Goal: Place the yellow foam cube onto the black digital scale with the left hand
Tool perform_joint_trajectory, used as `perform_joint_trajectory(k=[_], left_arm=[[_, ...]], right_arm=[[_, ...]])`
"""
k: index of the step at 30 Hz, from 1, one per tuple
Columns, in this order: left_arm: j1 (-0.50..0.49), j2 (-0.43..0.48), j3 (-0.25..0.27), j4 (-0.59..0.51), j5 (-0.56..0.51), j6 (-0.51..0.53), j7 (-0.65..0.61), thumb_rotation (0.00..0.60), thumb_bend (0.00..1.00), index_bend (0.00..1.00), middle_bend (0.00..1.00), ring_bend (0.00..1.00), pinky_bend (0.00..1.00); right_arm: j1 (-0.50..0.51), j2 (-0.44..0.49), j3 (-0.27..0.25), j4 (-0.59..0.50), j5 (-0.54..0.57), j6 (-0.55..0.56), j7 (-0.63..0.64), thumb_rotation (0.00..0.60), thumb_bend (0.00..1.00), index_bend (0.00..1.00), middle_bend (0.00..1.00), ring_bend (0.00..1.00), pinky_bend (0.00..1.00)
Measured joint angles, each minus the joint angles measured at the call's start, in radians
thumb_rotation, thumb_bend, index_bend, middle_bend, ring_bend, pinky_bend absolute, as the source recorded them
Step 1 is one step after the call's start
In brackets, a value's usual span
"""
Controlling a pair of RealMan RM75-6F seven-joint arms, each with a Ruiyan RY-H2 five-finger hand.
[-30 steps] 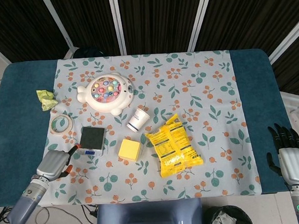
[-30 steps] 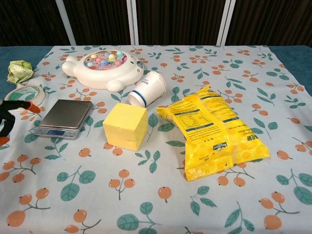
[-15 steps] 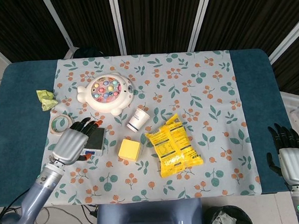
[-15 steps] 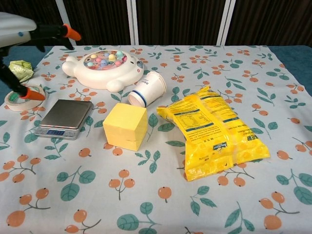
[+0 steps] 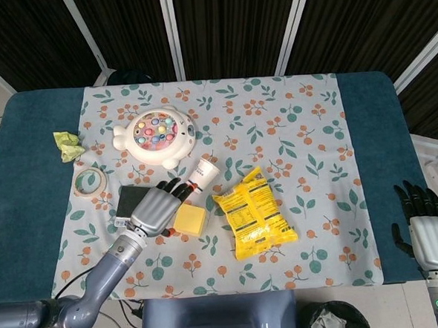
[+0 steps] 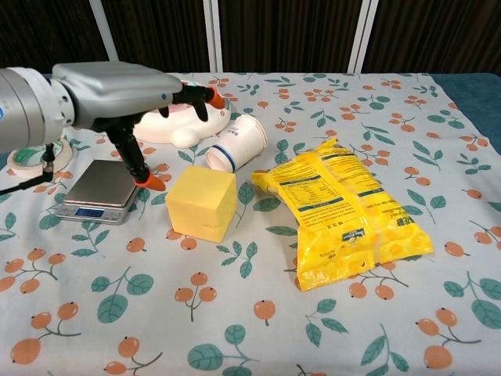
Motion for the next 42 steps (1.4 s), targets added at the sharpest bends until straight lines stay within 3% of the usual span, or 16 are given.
perform_joint_trajectory(k=[7, 23, 28, 32, 42], left_arm=[[-0.048, -0.031, 0.042, 0.0, -0.075, 0.006, 0.024, 0.6, 0.04, 0.09, 0.18, 0.07, 0.21], [-0.129, -0.129, 0.091, 0.123, -0.097, 0.025, 0.053, 0.6, 0.13, 0.14, 0.28, 0.15, 0.28], [-0.144, -0.14, 0.111, 0.143, -0.086, 0.015, 0.054, 0.6, 0.26, 0.2, 0.41, 0.26, 0.37], [-0.149, -0.14, 0.121, 0.154, -0.06, 0.005, 0.033, 0.6, 0.32, 0.26, 0.48, 0.34, 0.42], [-0.131, -0.08, 0.115, 0.154, 0.003, 0.047, -0.042, 0.6, 0.34, 0.26, 0.45, 0.33, 0.42]], right_arm=[[-0.002, -0.001, 0.003, 0.001, 0.0, 0.005, 0.005, 0.6, 0.58, 0.0, 0.0, 0.0, 0.0], [0.003, -0.005, 0.002, 0.007, 0.002, -0.006, 0.01, 0.6, 0.58, 0.0, 0.0, 0.0, 0.0], [0.005, -0.005, 0.002, 0.012, 0.002, -0.008, 0.018, 0.6, 0.58, 0.0, 0.0, 0.0, 0.0], [0.003, -0.004, 0.005, 0.013, 0.003, -0.003, 0.024, 0.6, 0.58, 0.0, 0.0, 0.0, 0.0], [0.002, -0.007, 0.005, 0.014, 0.005, -0.002, 0.024, 0.6, 0.58, 0.0, 0.0, 0.0, 0.0]])
